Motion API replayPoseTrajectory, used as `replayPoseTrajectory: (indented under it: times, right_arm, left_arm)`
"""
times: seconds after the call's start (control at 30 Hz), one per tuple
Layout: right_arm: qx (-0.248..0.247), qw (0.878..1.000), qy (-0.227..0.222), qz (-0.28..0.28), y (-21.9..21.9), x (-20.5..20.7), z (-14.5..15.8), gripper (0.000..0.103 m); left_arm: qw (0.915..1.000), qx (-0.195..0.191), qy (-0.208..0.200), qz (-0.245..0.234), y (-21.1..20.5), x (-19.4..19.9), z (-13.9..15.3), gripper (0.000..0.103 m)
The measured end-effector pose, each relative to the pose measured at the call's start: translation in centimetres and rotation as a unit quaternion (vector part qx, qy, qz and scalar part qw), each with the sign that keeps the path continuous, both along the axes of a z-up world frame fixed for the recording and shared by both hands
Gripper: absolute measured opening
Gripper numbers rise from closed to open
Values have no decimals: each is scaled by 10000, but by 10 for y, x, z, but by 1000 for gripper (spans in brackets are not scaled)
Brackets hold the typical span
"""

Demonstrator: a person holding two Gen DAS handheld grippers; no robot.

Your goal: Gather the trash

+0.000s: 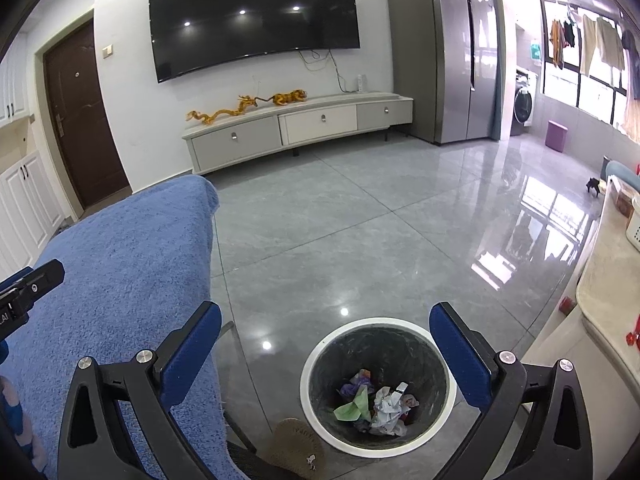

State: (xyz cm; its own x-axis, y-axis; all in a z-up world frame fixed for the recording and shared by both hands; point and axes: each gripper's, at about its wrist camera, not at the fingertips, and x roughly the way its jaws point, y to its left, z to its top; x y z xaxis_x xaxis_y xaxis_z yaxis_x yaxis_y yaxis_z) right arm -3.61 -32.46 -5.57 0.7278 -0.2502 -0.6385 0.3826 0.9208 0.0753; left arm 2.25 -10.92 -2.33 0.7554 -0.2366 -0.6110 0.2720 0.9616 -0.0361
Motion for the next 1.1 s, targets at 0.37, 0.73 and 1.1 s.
replayPoseTrajectory:
  times: [0.37,0.73,1.1]
  right_arm:
    - [63,10000,68,2,-5,3,-10,102]
    - [58,9999,107,-23,-5,1,-12,102]
    - [-1,9999,129,-12,-3,1,-14,102]
  left_arm:
    - [9999,107,66,61,-3,3,-8,76]
    - [9998,179,57,-39,-8,-4,-8,76]
    - [9998,177,65,-46,-9,-6,-10,76]
